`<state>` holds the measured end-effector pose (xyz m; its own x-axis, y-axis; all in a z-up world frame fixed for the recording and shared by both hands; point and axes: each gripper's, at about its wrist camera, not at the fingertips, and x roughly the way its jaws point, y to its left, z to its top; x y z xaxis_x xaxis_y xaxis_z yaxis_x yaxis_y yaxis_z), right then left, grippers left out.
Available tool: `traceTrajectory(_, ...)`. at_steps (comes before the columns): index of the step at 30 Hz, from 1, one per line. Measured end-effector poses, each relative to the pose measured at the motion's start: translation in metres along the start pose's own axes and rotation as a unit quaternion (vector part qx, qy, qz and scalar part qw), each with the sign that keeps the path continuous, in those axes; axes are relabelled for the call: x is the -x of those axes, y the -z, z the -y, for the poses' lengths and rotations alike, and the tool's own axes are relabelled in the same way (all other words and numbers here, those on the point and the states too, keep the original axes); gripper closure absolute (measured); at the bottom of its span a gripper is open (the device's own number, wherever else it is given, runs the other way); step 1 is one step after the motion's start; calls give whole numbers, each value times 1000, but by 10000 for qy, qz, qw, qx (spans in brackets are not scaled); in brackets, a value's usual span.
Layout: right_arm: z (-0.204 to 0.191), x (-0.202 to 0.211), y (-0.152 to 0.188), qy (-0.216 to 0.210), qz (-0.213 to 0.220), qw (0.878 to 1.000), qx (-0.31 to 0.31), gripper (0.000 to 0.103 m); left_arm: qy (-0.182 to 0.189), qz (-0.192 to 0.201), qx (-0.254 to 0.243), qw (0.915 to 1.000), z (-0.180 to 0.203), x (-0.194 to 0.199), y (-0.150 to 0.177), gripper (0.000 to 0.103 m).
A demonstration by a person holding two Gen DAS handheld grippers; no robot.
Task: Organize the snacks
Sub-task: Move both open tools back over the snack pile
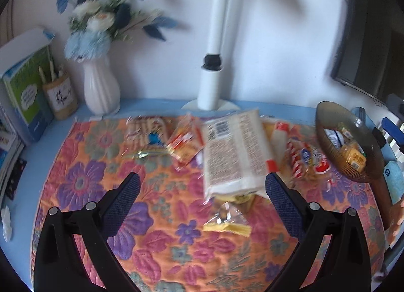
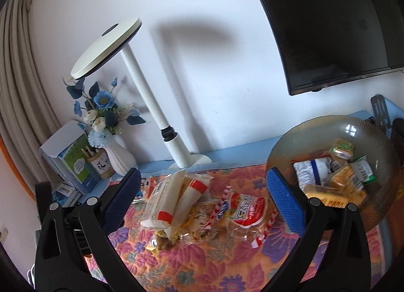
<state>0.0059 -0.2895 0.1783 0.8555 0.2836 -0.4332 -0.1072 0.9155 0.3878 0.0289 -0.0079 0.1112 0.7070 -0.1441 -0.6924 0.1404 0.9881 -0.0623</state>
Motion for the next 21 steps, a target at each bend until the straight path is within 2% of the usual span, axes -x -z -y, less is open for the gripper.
traceTrajectory(3,-1,-5,14,-21,-78,10000,-45,3,33,-93,74,9999,-9,-6,11,5)
traceTrajectory(11,8,-26,44,-47,-402,9986,-353,3,168,-184,-126,9996,-1,-23,34,5)
traceTrajectory(16,-13,-41,49,-5,-562,9984,12,3,232,-283,-88,9993,-1,-39,43,5)
traceTrajectory(21,-50,-66,52,-30,-907,9929,767,3,151,-387,205,9989,-9,-54,52,5)
